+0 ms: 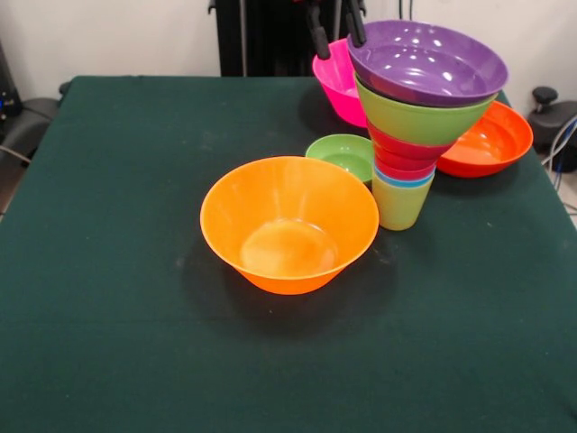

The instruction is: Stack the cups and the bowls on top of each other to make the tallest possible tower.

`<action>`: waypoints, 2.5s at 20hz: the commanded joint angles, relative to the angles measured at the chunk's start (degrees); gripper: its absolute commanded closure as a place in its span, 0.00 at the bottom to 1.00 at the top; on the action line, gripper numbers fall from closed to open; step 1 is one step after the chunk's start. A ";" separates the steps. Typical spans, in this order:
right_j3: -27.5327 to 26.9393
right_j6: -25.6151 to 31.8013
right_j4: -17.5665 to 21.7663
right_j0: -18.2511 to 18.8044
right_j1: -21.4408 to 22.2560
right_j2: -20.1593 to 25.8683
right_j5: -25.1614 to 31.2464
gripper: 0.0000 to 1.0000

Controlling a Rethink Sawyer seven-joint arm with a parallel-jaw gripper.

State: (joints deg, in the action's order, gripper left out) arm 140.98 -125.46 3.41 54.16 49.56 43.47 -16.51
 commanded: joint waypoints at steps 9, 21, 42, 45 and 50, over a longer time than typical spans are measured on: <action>1.69 -8.34 1.46 -0.52 -0.57 0.87 3.83 0.00; 4.13 -10.84 -2.77 7.66 6.94 12.90 11.60 0.00; -2.09 0.44 2.63 12.94 -1.45 8.04 14.49 0.00; -4.32 3.03 6.72 13.26 -5.65 4.43 13.86 0.00; -7.52 3.91 12.86 13.59 -10.45 1.19 13.50 0.00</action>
State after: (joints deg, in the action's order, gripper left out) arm 139.58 -125.46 8.69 68.33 49.08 51.83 -6.97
